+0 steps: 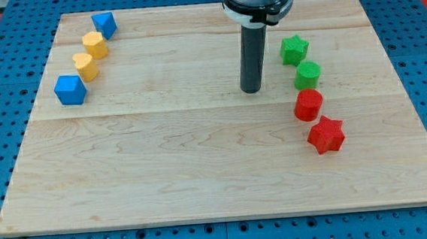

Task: Put your arm diagonally top left to the green star

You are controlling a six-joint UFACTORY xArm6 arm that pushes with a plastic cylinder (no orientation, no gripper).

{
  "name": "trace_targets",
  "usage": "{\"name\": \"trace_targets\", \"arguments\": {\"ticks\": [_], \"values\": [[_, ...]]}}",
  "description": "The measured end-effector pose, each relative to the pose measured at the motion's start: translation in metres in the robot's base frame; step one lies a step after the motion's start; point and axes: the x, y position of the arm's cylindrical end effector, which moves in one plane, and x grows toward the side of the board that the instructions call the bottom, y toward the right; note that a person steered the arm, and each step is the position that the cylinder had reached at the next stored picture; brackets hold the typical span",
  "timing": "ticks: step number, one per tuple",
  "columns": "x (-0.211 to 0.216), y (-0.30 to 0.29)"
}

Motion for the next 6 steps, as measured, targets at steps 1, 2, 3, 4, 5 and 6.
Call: {"name": "trace_targets", "arguments": {"ticks": [1,2,3,4,5,6], "values": [[0.001,0.000],[0.001,0.000],[-0.012,0.000],[-0.040,0.001],[-0.060,0.001],[-0.106,0.009]]}}
